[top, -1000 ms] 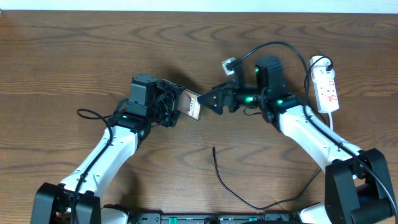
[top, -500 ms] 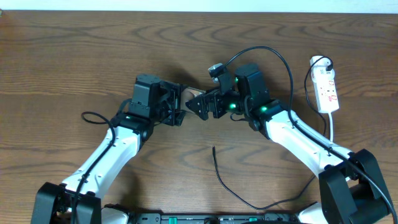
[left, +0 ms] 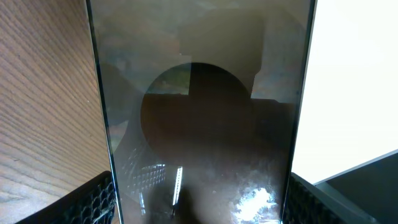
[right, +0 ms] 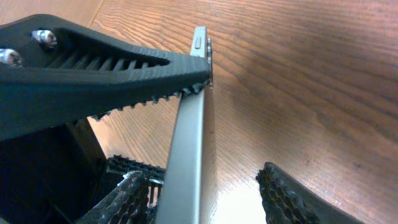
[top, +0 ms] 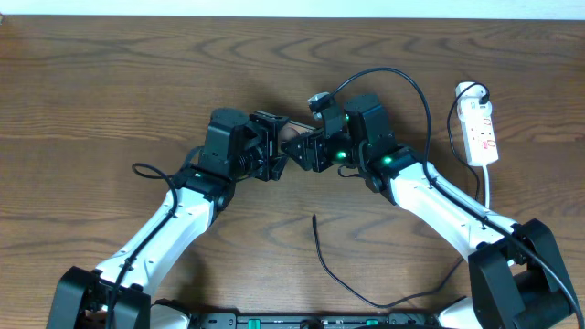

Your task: Plug charger to phone and switch on socket

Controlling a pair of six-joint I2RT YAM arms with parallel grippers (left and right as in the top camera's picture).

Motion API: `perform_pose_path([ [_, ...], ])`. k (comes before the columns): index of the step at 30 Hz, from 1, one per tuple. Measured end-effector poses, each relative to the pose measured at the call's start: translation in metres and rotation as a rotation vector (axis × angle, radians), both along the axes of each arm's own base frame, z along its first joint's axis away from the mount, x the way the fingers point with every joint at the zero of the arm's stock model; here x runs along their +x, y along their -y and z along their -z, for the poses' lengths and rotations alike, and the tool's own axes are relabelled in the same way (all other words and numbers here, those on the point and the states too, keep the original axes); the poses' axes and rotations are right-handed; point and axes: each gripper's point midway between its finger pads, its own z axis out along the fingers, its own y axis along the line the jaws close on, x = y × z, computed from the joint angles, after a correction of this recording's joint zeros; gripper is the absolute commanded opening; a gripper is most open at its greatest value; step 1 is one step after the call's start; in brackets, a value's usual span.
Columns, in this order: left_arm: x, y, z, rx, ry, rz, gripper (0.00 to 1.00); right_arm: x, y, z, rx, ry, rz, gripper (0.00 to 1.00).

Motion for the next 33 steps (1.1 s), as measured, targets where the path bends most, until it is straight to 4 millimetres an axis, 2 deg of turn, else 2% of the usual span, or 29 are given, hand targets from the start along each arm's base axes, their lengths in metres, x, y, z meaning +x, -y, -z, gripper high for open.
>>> perform_pose_path([
  [2,0.000,0.000,0.000,0.000,0.000,0.000,0.07,0.000,0.000,0.000,-0.001,-0.002,0.005,0.20],
  [6,0.000,0.000,0.000,0.000,0.001,-0.001,0.07,0.001,0.001,0.000,-0.001,-0.003,0.007,0.04],
  [10,-0.001,0.000,0.001,0.002,-0.006,-0.001,0.09,0.001,0.001,0.001,-0.015,0.019,-0.001,0.01],
  [11,-0.001,0.000,0.001,0.002,-0.004,-0.001,0.25,0.001,0.001,0.001,-0.016,0.019,0.000,0.01],
  [12,0.000,0.000,0.001,0.002,-0.004,-0.001,0.48,0.001,0.001,0.001,-0.016,0.020,0.000,0.01],
  [14,0.000,0.000,0.001,0.002,-0.004,-0.001,0.87,0.001,0.001,0.001,-0.015,0.018,0.000,0.01],
  [15,0.000,0.000,0.001,0.001,-0.004,-0.001,0.91,0.001,0.001,0.001,-0.015,0.018,0.001,0.01],
  [25,0.001,0.002,-0.002,-0.004,0.012,0.009,0.92,0.007,0.009,0.003,0.004,-0.046,0.066,0.01],
  [33,0.002,0.013,-0.020,-0.046,0.090,0.080,0.92,0.046,0.061,0.006,0.087,-0.217,0.359,0.01],
])
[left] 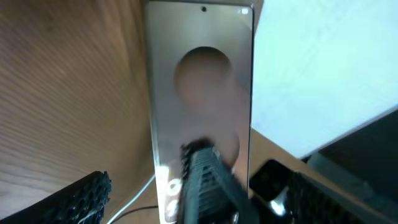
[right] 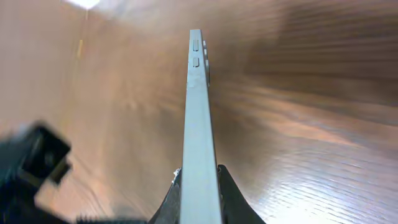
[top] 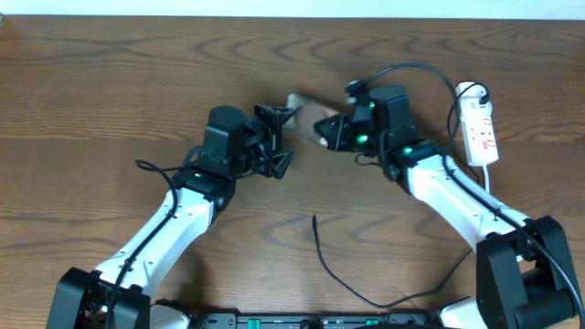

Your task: Plug charger to phone and switch on socket

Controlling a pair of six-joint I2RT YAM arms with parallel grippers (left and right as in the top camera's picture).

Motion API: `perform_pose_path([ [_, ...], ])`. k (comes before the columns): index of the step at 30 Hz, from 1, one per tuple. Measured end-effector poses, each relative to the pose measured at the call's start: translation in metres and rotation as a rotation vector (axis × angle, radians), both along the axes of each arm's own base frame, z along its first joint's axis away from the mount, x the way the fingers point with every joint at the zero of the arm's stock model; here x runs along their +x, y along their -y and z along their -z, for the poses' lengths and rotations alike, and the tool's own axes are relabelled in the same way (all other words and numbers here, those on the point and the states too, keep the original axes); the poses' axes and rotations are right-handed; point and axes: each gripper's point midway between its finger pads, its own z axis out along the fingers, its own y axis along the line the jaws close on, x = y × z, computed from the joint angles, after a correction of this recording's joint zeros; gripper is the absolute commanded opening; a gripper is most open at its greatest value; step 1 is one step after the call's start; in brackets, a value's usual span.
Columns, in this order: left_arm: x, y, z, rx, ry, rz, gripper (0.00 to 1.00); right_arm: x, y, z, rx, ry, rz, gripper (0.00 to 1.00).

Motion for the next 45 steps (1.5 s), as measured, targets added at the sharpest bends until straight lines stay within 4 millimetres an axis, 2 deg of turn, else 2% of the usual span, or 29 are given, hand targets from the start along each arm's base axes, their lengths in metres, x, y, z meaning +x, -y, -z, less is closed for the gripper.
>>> perform_pose_path([
  [5,0.000,-0.001,-0.001,-0.005,0.004,0.010,0.92,0.010,0.017,0.000,0.151,-0.203,0.208,0.01],
  [11,0.014,-0.026,-0.001,0.044,0.060,-0.018,0.92,0.005,0.008,-0.007,0.361,-0.456,0.336,0.01],
  [16,0.021,-0.041,-0.002,0.059,0.074,-0.048,0.92,0.000,-0.001,-0.011,0.469,-0.603,0.403,0.01],
  [22,0.026,-0.049,0.000,0.089,0.086,-0.085,0.92,0.002,-0.033,-0.042,0.607,-0.603,0.350,0.01],
  [26,0.032,-0.057,0.002,0.120,0.092,-0.135,0.92,-0.008,-0.054,-0.051,0.645,-0.638,0.318,0.01],
  [31,0.036,-0.063,0.002,0.127,0.088,-0.183,0.91,-0.018,-0.069,-0.052,0.662,-0.695,0.312,0.01],
  [37,0.039,-0.065,-0.001,0.122,0.099,-0.202,0.84,-0.033,-0.090,-0.058,0.679,-0.732,0.271,0.01],
  [44,0.041,-0.058,-0.013,0.085,0.141,-0.172,0.82,-0.035,-0.096,-0.071,0.715,-0.717,0.222,0.01],
  [45,0.041,-0.056,-0.015,0.076,0.148,-0.162,0.79,-0.035,-0.096,-0.072,0.719,-0.719,0.216,0.01],
])
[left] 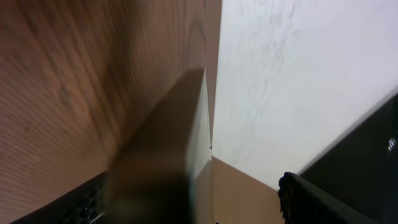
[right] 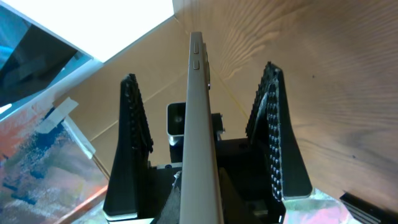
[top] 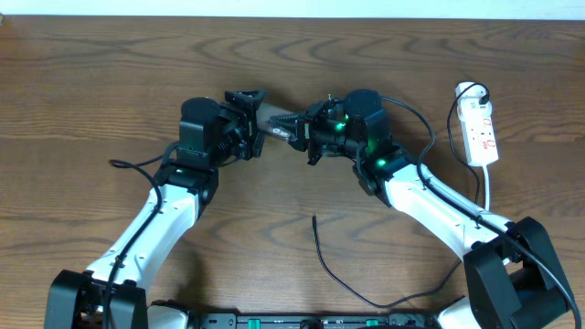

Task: Plug charger to phone and switch on socket
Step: 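Release the phone from the right gripper and pull it back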

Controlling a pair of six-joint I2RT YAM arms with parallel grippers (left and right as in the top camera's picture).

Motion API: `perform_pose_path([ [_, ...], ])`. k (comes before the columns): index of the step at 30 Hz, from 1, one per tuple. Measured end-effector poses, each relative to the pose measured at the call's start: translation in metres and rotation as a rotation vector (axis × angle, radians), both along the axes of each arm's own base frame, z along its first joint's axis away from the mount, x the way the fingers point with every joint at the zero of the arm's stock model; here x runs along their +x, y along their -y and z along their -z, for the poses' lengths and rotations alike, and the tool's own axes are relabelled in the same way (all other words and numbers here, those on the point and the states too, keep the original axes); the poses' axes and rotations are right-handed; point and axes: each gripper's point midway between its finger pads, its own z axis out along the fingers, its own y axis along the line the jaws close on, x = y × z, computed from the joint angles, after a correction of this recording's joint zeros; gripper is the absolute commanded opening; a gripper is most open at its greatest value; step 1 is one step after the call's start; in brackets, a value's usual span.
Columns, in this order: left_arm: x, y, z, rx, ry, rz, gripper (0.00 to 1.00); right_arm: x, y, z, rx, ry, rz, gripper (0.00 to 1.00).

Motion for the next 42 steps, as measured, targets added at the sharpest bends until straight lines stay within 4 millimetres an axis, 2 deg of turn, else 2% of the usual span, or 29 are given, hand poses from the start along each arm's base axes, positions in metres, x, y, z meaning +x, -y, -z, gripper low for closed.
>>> perform_pose_path([
  [1,0.000,0.000,-0.001,-0.002,0.001,0.003,0.78,-0.001,0.000,0.000,0.002,-0.002,-0.003,0.01],
  [3,0.000,0.000,-0.001,-0.012,-0.002,0.007,0.64,-0.001,-0.001,-0.002,0.009,-0.002,-0.009,0.01],
  [6,0.001,-0.003,-0.001,-0.017,-0.003,0.005,0.52,-0.002,-0.002,-0.004,0.017,-0.003,-0.012,0.01],
  [8,0.000,-0.003,-0.001,-0.023,-0.007,0.005,0.36,-0.002,-0.002,-0.004,0.020,-0.011,-0.012,0.01],
  [9,0.000,-0.003,-0.002,-0.025,-0.007,0.005,0.33,-0.002,-0.002,-0.004,0.021,-0.012,-0.013,0.01],
  [13,-0.001,-0.001,-0.002,-0.029,-0.009,0.015,0.08,-0.003,-0.002,-0.004,0.023,-0.017,-0.014,0.01],
  [23,0.000,-0.003,-0.003,-0.043,-0.015,0.005,0.07,-0.004,-0.005,-0.004,0.022,-0.010,-0.011,0.02],
  [25,0.000,-0.003,-0.004,-0.043,-0.014,0.005,0.07,-0.003,-0.005,-0.005,0.024,-0.008,-0.011,0.29],
  [28,0.000,-0.005,-0.003,-0.034,-0.012,0.006,0.08,-0.005,-0.008,-0.012,0.046,0.011,-0.030,0.86],
  [29,0.000,-0.007,-0.002,-0.032,-0.015,0.001,0.07,-0.005,-0.008,-0.014,0.052,0.019,-0.033,0.99],
  [32,0.007,-0.027,-0.002,-0.016,-0.004,-0.037,0.07,-0.004,-0.008,-0.023,0.068,0.072,-0.046,0.99],
  [37,0.016,-0.069,-0.005,0.018,0.037,-0.079,0.07,0.010,0.007,-0.032,0.048,0.218,-0.042,0.99],
  [42,0.020,-0.112,-0.024,0.058,0.176,-0.025,0.07,0.024,0.029,-0.044,-0.013,0.481,-0.062,0.99],
])
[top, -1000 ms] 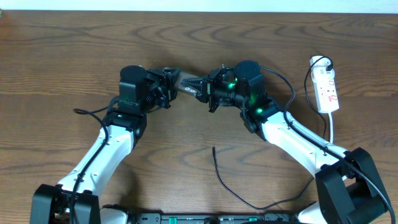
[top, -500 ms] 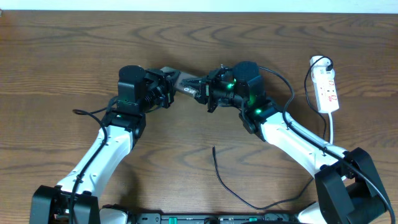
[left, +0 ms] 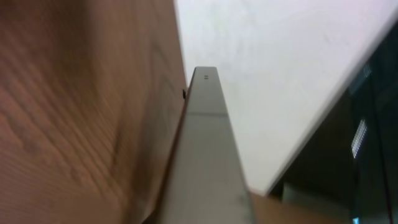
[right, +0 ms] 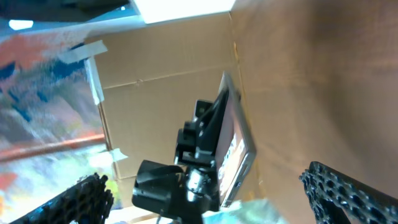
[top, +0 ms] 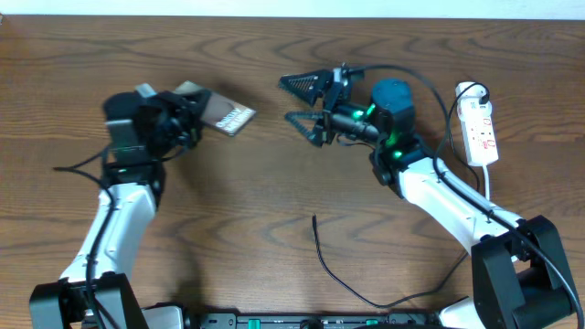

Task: Plug charger to phone and switch on socket
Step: 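Release the phone from the right gripper and pull it back, then lower the right gripper and grasp the black cable's connector end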

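The phone [top: 222, 113] is up off the table at the back left, tilted, with my left gripper [top: 189, 108] shut on its near end. In the left wrist view only the phone's grey edge [left: 208, 143] shows, running away from the camera. My right gripper [top: 285, 99] hangs open at the back middle, pointing left at the phone [right: 235, 142], well apart from it and holding nothing. The black charger cable [top: 322, 256] lies loose on the table at the front, its free end [top: 314, 218] pointing away. The white socket strip [top: 481, 131] lies at the right.
A black lead is plugged into the far end of the socket strip [top: 473, 90] and arcs over behind my right arm. The brown wooden table [top: 274, 183] ends in a white edge along the back.
The phone has passed from my right gripper to my left. The left arm has moved well to the left with it. The right gripper has opened and stands apart.
First my left gripper held the phone with the right gripper's jaws around it. Then the right gripper held it alone, the left open nearby. Then both met at the phone again at the back middle. Now the left holds it at the back left.
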Controlling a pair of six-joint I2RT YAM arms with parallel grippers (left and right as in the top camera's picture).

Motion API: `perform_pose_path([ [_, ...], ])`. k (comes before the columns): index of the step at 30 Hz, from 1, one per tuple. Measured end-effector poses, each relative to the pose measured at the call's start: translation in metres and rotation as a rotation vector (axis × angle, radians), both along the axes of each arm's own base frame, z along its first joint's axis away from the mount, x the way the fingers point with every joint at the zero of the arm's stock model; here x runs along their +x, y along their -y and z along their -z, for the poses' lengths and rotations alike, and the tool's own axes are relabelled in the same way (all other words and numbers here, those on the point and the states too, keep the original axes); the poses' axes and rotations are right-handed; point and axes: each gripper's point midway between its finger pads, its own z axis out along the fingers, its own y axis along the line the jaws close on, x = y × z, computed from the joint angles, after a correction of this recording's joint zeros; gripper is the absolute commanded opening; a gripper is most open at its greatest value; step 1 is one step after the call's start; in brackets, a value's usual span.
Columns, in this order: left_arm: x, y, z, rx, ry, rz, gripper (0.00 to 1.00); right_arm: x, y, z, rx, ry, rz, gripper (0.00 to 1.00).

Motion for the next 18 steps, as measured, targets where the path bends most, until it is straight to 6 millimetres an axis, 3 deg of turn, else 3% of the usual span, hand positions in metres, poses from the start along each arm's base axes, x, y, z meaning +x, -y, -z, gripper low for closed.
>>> perform_pose_path([
  [3,-0.008,-0.021,-0.010,0.010,0.070,0.069,0.07,0.002,0.006,0.007,-0.066,0.091,-0.013,0.99],
  [6,-0.017,-0.033,-0.017,0.021,0.126,0.129,0.07,-0.004,0.008,0.036,-0.197,0.053,-0.047,0.99],
  [10,-0.027,-0.030,-0.023,0.023,0.176,0.213,0.07,-0.017,0.016,0.068,-0.436,-0.013,-0.099,0.99],
  [13,-0.032,-0.024,-0.026,0.036,0.210,0.268,0.07,-0.028,0.020,0.073,-0.619,0.010,-0.140,0.99],
  [18,-0.034,-0.020,-0.028,0.050,0.235,0.299,0.06,-0.070,0.025,0.100,-0.977,0.030,-0.227,0.99],
])
